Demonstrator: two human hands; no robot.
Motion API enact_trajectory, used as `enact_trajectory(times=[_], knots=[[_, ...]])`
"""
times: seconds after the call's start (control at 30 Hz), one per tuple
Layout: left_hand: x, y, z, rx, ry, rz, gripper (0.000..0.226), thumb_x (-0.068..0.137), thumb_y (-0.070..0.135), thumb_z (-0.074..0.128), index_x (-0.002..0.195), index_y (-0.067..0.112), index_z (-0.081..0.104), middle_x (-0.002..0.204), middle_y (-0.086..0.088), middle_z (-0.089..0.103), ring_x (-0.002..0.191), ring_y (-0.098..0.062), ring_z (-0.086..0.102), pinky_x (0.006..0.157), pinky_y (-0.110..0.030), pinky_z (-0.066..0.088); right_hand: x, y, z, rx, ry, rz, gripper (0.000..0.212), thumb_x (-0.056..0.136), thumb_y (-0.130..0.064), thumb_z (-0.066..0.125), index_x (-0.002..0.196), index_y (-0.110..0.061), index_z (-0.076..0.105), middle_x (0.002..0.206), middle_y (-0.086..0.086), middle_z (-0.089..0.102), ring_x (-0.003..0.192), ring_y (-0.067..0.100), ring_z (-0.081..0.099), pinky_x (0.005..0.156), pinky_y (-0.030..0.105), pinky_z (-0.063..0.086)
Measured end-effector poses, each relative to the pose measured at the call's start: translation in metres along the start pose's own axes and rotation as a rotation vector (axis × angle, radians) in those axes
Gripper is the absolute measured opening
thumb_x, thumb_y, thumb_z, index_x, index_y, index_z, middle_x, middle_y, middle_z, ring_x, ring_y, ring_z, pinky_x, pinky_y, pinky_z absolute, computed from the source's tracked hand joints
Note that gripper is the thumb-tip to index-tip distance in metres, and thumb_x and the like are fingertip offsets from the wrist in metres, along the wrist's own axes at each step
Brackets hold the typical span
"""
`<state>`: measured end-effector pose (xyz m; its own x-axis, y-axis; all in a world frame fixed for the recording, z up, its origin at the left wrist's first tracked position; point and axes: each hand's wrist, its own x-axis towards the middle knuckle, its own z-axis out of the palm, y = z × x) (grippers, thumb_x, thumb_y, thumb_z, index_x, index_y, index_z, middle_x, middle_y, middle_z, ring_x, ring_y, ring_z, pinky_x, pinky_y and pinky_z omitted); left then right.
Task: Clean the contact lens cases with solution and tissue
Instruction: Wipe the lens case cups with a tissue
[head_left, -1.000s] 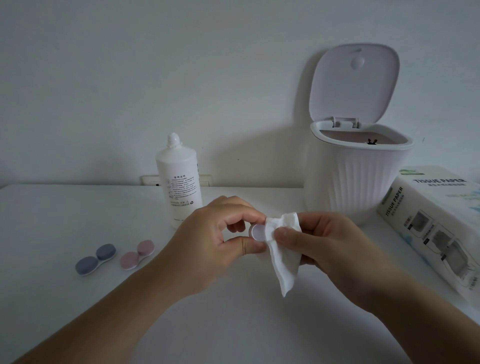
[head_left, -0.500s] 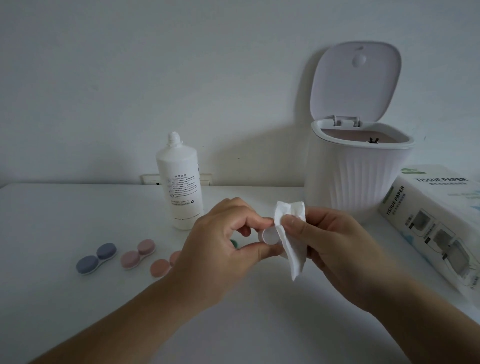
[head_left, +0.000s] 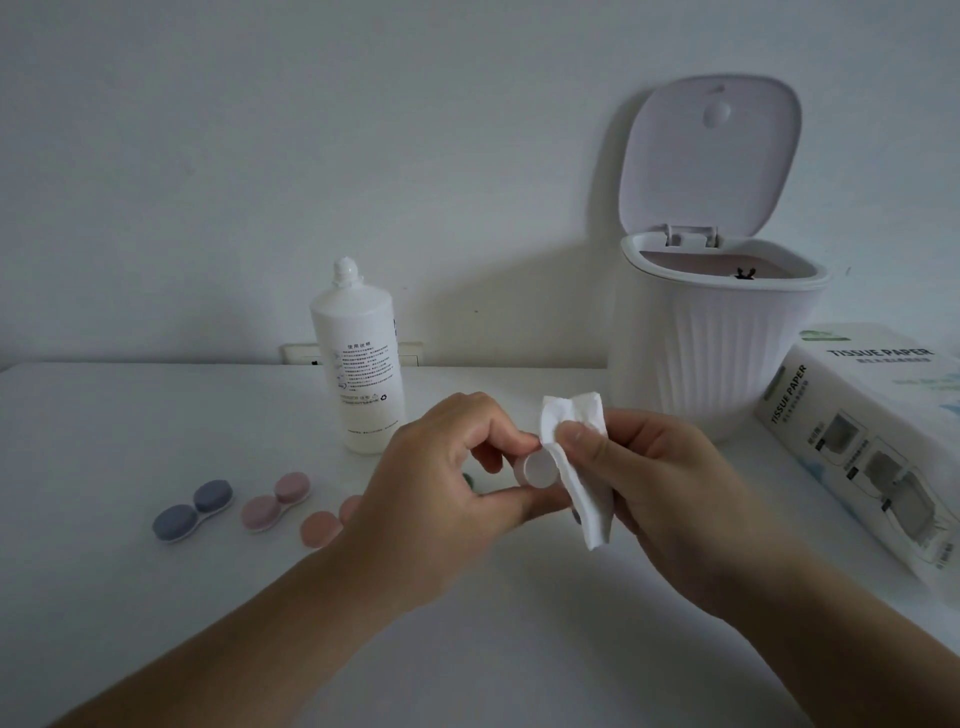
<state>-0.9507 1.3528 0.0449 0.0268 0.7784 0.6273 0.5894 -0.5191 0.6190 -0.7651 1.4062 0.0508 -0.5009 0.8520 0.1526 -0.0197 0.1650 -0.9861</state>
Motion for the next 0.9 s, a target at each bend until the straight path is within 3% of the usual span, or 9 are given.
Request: enact_trajectory(times=[0.13, 0.23, 0.37, 0.53, 0.67, 0.73, 0.83, 0.9], knots=[[0.0, -0.003, 0.0, -0.023, 0.012, -0.061, 0.026, 0.068, 0.047, 0.083, 0.086, 0.037, 0.068, 0.082, 0.013, 0.065, 0.084, -0.012, 0.061, 0.07, -0.03, 0.051, -0.002, 0.001, 0.006, 0.017, 0.058, -0.031, 0.02, 0.093, -0.03, 0.063, 0.089, -0.024, 0.081, 0.088, 0.0, 0.08, 0.08, 0.01, 0.075, 0.067, 0.016, 0.055], [0.004, -0.009, -0.009, -0.044, -0.021, -0.111, 0.023, 0.073, 0.041, 0.086, 0.091, 0.041, 0.072, 0.088, 0.015, 0.07, 0.089, -0.014, 0.063, 0.077, -0.022, 0.05, -0.001, -0.001, 0.007, -0.101, 0.111, -0.148, 0.019, 0.093, -0.026, 0.067, 0.087, -0.038, 0.08, 0.086, -0.009, 0.08, 0.079, 0.005, 0.074, 0.066, 0.013, 0.055], [0.01, -0.014, -0.016, -0.088, -0.004, -0.171, 0.029, 0.073, 0.04, 0.08, 0.1, 0.045, 0.072, 0.086, 0.01, 0.072, 0.085, -0.012, 0.066, 0.082, -0.028, 0.054, 0.001, 0.0, 0.001, -0.207, 0.28, -0.293, 0.025, 0.091, -0.018, 0.07, 0.084, -0.04, 0.078, 0.078, -0.001, 0.076, 0.064, 0.0, 0.066, 0.059, 0.014, 0.051], [0.014, -0.019, -0.017, -0.171, 0.032, -0.236, 0.025, 0.072, 0.037, 0.08, 0.096, 0.042, 0.074, 0.082, 0.008, 0.072, 0.075, -0.009, 0.063, 0.074, -0.017, 0.051, 0.005, 0.003, -0.013, -0.351, 0.35, -0.356, 0.021, 0.091, -0.014, 0.068, 0.087, -0.032, 0.077, 0.065, -0.009, 0.065, 0.056, -0.002, 0.054, 0.053, 0.007, 0.04], [0.014, -0.023, -0.015, -0.198, 0.007, -0.285, 0.021, 0.078, 0.031, 0.083, 0.094, 0.041, 0.075, 0.077, 0.013, 0.069, 0.07, -0.004, 0.059, 0.067, -0.011, 0.047, 0.007, 0.005, -0.024, -0.557, 0.381, -0.336, 0.021, 0.092, -0.015, 0.065, 0.095, -0.034, 0.074, 0.087, -0.015, 0.066, 0.082, -0.002, 0.062, 0.068, 0.004, 0.041], [0.013, -0.025, -0.015, -0.207, -0.015, -0.307, 0.021, 0.083, 0.026, 0.083, 0.094, 0.043, 0.075, 0.075, 0.015, 0.068, 0.067, -0.002, 0.057, 0.064, -0.01, 0.046, 0.007, 0.006, -0.031, -0.637, 0.35, -0.29, 0.026, 0.094, -0.018, 0.062, 0.108, -0.039, 0.07, 0.093, -0.02, 0.068, 0.086, -0.009, 0.062, 0.069, 0.003, 0.041], [0.013, -0.026, -0.015, -0.221, -0.04, -0.333, 0.016, 0.083, 0.027, 0.082, 0.092, 0.039, 0.077, 0.071, 0.021, 0.066, 0.061, 0.002, 0.053, 0.058, -0.007, 0.042, 0.001, 0.003, -0.045, -0.894, 0.311, -0.221, 0.037, 0.095, -0.026, 0.061, 0.129, -0.04, 0.058, 0.093, -0.025, 0.063, 0.075, -0.013, 0.06, 0.061, 0.004, 0.042], [0.013, -0.026, -0.015, -0.226, -0.046, -0.335, 0.015, 0.083, 0.028, 0.082, 0.093, 0.037, 0.078, 0.072, 0.022, 0.065, 0.059, 0.003, 0.052, 0.056, -0.007, 0.041, -0.006, 0.0, -0.053, -1.13, 0.282, -0.25, 0.03, 0.096, -0.027, 0.059, 0.123, -0.038, 0.059, 0.093, -0.02, 0.064, 0.071, -0.003, 0.062, 0.06, 0.013, 0.049]])
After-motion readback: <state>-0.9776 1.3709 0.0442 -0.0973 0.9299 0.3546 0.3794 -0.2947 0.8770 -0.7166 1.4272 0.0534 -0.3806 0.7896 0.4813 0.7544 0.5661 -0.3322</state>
